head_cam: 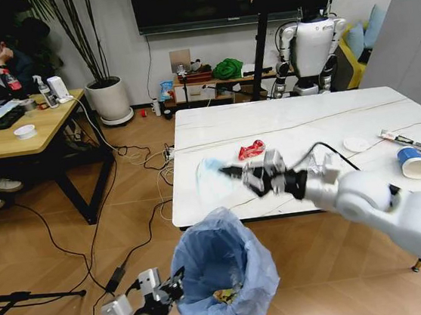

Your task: Pick up the trash bin and place the trash from the table into it.

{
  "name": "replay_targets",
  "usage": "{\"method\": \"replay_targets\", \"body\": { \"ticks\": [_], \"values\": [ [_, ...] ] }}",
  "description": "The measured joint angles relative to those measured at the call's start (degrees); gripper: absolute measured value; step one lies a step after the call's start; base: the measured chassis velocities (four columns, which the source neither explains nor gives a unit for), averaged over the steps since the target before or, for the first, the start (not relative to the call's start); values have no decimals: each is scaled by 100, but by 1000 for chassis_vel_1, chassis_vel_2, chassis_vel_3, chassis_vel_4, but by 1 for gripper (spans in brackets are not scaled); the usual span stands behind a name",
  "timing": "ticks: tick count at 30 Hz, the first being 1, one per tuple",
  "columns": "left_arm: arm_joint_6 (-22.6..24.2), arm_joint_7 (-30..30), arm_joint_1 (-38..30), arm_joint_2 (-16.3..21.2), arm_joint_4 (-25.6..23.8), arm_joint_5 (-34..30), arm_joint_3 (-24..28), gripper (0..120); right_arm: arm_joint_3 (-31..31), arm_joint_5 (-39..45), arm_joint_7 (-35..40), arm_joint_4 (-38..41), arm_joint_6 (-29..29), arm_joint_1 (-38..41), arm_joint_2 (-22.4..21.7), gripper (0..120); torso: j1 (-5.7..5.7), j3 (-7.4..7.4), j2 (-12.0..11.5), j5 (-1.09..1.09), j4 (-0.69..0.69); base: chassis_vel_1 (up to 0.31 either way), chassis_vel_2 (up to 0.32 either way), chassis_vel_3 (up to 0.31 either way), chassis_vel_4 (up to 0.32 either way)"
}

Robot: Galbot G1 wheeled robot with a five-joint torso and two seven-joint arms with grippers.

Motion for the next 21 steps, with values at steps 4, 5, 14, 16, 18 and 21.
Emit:
{"method": "replay_targets", "body": {
  "ticks": [4,5,14,16,18,21],
  "values": [
    [2,-2,-48,-11,3,7,19,0,35,-471,-313,272,-411,-41,-298,0,0,0,0,1,3,0,0,0,0],
    [3,-5,-58,-2,-9,6,19,0,59,-534,-390,329,-531,-51,-372,0,0,0,0,-1,3,0,0,0,0],
    [16,-25,-3,58,-82,-42,-29,0,158,-586,-439,492,-856,-66,-442,0,0,0,0,0,3,0,0,0,0],
    [16,-25,27,21,-82,-19,-4,0,158,-608,-388,455,-852,-85,-401,4,0,1,0,-1,3,0,0,0,0],
    [17,-24,39,13,-82,-4,5,0,159,-618,-374,433,-841,-98,-393,8,0,1,0,0,3,0,0,0,0],
    [18,-22,49,6,-80,18,9,0,159,-673,-358,347,-737,-109,-375,20,0,1,0,0,2,0,0,0,0]
  ]
}}
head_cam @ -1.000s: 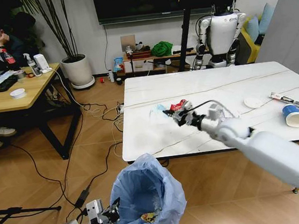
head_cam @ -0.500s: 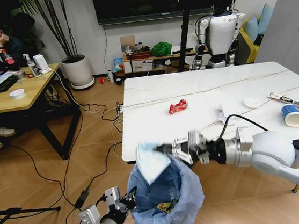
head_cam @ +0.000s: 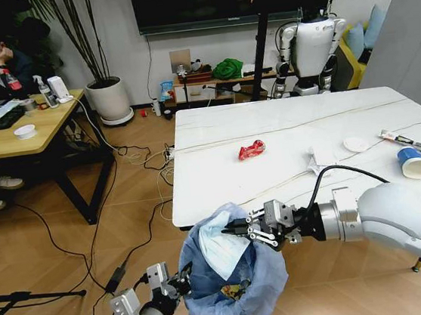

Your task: Pick up the trash bin and place the trash from the table into it.

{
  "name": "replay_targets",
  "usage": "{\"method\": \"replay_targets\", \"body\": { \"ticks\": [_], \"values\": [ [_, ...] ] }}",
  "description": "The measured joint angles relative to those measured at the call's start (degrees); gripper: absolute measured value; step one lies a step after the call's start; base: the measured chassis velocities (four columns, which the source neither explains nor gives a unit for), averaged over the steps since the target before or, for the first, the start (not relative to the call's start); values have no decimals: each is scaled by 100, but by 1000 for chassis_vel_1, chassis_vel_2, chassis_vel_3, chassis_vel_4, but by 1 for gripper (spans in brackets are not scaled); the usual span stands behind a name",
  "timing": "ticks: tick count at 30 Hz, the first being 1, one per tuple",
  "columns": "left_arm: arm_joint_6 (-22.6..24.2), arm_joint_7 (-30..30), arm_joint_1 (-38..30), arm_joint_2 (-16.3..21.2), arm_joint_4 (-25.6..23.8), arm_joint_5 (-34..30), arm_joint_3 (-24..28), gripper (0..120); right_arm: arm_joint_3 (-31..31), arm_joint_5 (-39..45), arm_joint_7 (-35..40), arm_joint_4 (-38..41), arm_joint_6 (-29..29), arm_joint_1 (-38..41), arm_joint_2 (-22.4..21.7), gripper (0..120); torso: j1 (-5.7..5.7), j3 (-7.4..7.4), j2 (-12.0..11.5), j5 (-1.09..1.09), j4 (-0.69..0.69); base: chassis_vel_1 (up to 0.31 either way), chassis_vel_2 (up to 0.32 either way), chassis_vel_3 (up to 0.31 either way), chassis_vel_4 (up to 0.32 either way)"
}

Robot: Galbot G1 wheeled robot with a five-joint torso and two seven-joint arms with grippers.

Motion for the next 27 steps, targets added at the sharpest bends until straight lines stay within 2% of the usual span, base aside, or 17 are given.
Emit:
{"method": "replay_targets", "body": {
  "ticks": [1,4,6,7,9,13,14,18,19,22,23,26,27],
  "values": [
    [0,0,0,0,0,0,0,0,0,0,0,0,0,0,0,20,0,0,0,0,0,0,0,0,0],
    [8,0,-16,-1,0,-5,-29,0,-10,-9,8,-96,62,-5,59,38,0,0,0,-1,0,0,0,0,0],
    [9,0,-16,-2,0,-5,-31,0,-14,-11,8,-102,65,-8,63,38,0,0,0,0,0,0,0,0,0],
    [11,0,-13,-11,0,-6,-39,0,-25,-17,8,-113,77,-23,75,47,0,0,0,0,0,0,0,0,0],
    [11,-1,-8,-18,0,-6,-45,0,-28,-20,5,-116,86,-31,81,50,0,0,0,0,0,0,0,0,0],
    [13,-1,17,-26,-1,1,-80,0,-31,-23,11,-158,116,-38,125,70,0,0,0,-1,0,0,0,0,0],
    [13,-1,17,-26,-1,1,-80,0,-31,-23,11,-158,116,-38,125,70,0,0,0,-1,0,0,0,0,0],
    [13,3,152,-19,-51,14,-186,0,133,314,374,-540,27,105,485,89,0,0,0,0,-1,0,0,0,0],
    [13,3,152,-19,-51,14,-186,0,133,314,374,-540,27,105,485,89,0,0,0,0,-1,0,0,0,0],
    [14,18,334,17,-114,29,-318,0,263,649,886,-1152,-146,284,830,99,0,0,0,1,2,0,0,0,0],
    [14,18,334,17,-114,29,-318,0,263,649,886,-1152,-146,284,830,99,0,0,0,1,2,0,0,0,0],
    [11,31,477,57,-172,29,-451,0,393,717,1077,-1991,-133,429,1079,100,0,0,0,1,-2,0,0,0,0],
    [11,31,477,57,-172,29,-451,0,393,717,1077,-1991,-133,429,1079,100,0,0,0,1,-2,0,0,0,0]
  ]
}}
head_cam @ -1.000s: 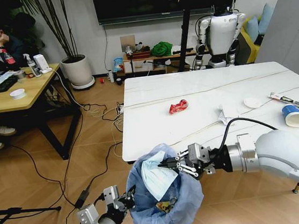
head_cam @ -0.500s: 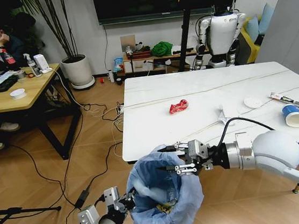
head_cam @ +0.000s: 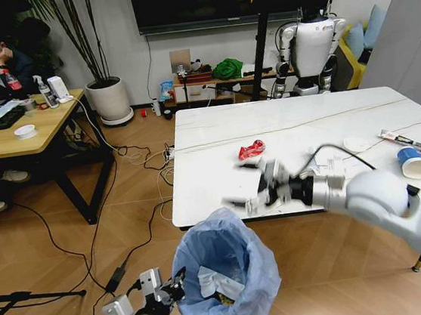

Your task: Pick up the trash bin and place the trash from the table into it.

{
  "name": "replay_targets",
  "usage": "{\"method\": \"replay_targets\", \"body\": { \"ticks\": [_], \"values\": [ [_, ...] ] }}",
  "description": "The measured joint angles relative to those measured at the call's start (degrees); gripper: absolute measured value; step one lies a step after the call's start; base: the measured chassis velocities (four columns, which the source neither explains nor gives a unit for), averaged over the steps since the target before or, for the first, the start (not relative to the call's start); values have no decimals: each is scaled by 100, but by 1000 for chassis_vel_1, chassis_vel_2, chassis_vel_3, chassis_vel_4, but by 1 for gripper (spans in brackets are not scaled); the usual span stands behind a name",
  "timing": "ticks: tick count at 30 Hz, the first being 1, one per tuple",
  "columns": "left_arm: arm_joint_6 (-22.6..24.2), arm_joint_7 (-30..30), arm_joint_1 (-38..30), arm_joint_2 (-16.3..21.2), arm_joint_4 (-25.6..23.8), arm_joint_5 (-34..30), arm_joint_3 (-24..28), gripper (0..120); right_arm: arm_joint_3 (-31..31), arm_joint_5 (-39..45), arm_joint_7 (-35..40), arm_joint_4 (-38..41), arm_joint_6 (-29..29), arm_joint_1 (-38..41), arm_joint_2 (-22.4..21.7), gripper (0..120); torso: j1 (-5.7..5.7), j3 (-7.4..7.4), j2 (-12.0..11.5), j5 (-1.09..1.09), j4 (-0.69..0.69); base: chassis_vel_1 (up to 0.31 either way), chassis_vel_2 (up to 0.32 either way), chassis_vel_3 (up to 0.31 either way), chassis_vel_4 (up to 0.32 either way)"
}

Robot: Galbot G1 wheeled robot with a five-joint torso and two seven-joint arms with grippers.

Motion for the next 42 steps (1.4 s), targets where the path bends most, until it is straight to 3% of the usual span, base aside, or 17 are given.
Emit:
{"method": "replay_targets", "body": {
  "ticks": [4,5,9,14,21,27,42],
  "values": [
    [-13,37,226,-33,-82,32,-154,0,-484,-570,-745,-1319,276,645,367,100,0,0,0,-3,-1,0,0,0,0],
    [-13,37,226,-33,-82,32,-154,0,-484,-570,-745,-1319,276,645,367,100,0,0,0,-3,-1,0,0,0,0],
    [-37,89,456,-111,-181,110,-308,0,-1024,-1264,-1534,-2701,738,1402,1099,100,1,1,0,1,3,0,0,0,0],
    [-91,149,657,-162,-258,193,-462,0,-1284,-1434,-1723,-3541,828,2034,1692,100,0,0,0,-2,5,0,0,0,0],
    [-138,185,772,-196,-294,245,-556,0,-1385,-1632,-1926,-4344,943,2467,2050,100,0,-1,0,-1,2,0,0,0,0],
    [-160,199,853,-270,-309,289,-636,0,-1412,-2176,-2401,-5666,1284,2833,2525,100,1,0,-1,1,1,0,0,0,0],
    [-198,223,864,-370,-285,393,-612,0,-1312,-2546,-2217,-6108,1275,2896,2820,100,0,0,0,-1,2,0,0,0,0]
  ]
}}
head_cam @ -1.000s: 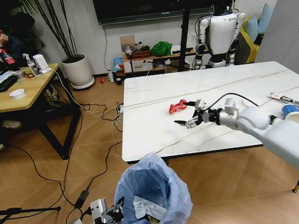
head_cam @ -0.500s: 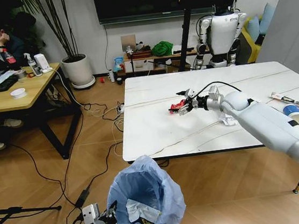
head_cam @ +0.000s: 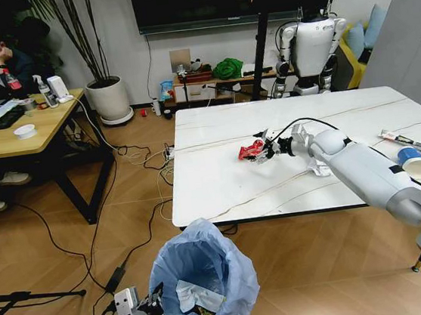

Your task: Pick up the trash bin and place the trash from the table into it.

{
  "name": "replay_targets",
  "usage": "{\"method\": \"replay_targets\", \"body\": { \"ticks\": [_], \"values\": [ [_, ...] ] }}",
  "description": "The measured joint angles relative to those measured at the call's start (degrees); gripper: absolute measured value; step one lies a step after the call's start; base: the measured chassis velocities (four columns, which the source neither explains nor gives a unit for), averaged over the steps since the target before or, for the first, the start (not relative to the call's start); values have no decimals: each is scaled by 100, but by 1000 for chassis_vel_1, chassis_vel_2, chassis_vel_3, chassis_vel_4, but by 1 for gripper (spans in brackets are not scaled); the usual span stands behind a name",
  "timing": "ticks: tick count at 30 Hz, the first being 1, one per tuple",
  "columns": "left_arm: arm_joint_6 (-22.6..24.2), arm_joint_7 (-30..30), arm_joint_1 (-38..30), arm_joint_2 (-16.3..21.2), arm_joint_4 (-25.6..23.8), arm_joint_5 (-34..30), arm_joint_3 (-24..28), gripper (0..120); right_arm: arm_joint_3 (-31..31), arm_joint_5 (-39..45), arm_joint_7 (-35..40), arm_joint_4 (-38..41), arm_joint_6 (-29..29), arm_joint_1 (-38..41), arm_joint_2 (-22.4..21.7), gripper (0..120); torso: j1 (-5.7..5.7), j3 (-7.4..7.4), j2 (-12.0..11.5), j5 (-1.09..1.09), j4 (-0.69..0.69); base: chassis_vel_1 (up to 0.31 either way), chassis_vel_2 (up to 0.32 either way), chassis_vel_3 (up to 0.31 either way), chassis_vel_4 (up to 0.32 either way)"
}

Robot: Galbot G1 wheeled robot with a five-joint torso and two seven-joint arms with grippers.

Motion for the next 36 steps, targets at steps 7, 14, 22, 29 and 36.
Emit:
{"method": "replay_targets", "body": {
  "ticks": [7,14,22,29,36],
  "values": [
    [-22,19,-2,5,-1,24,-8,0,-56,-19,59,-57,-88,15,143,100,0,0,0,0,0,0,0,0,0],
    [-23,20,-31,19,-1,5,-9,0,-97,-127,99,-242,-100,27,352,100,0,0,0,1,0,0,0,0,0],
    [-28,21,-67,16,16,-24,8,0,-138,-303,255,-455,-100,64,580,100,0,0,0,0,1,0,0,0,0],
    [-37,24,-77,20,29,-33,24,0,-153,-384,526,-479,-296,50,450,100,0,0,0,1,-1,0,0,0,0],
    [-41,27,-86,26,42,-35,28,0,-171,-239,627,-467,-427,36,408,100,0,0,0,0,-1,0,0,0,0]
  ]
}}
